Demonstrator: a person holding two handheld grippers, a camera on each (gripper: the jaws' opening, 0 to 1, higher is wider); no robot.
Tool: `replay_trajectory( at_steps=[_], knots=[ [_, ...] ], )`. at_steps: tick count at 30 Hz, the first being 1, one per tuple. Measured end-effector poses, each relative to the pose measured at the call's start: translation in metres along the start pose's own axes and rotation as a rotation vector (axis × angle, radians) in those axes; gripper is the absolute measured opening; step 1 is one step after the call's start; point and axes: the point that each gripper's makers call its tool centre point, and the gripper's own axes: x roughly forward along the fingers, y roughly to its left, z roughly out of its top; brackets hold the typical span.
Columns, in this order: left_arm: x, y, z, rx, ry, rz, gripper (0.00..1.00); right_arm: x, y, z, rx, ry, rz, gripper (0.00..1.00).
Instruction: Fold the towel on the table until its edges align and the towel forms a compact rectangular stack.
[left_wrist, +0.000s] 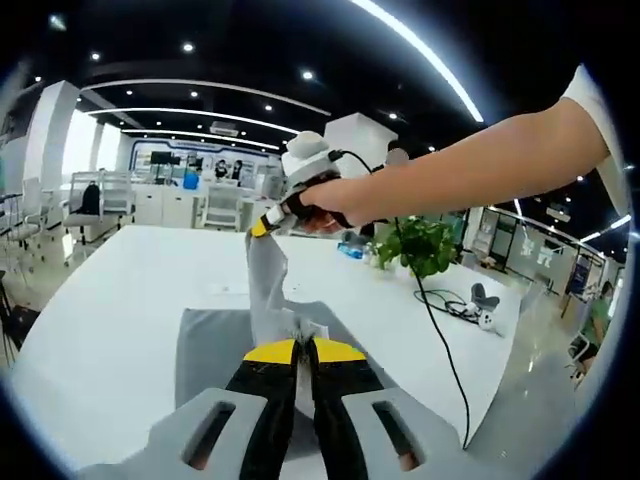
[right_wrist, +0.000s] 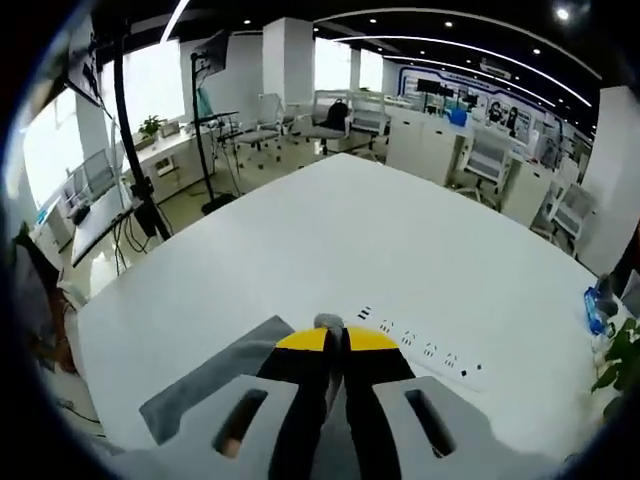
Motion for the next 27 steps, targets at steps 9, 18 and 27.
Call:
replay_trajectory(
  at_steps=[9,18,27],
  knots=[
    [-0.001,0.031,-0.03,0.028,0.064,0.04,0.04,0.041,0.014,-0.005,-0.017,0.028,0.022,0.03],
    [-0.007,0.06,-0.065,0.008,0.122,0.08,0.04,0.078,0.035,-0.013,-0.017,0.041,0.066,0.03],
    [-0.009,0.073,-0.088,0.018,0.167,0.096,0.04,0.108,0.053,-0.021,-0.041,0.059,0.085,0.04]
  ],
)
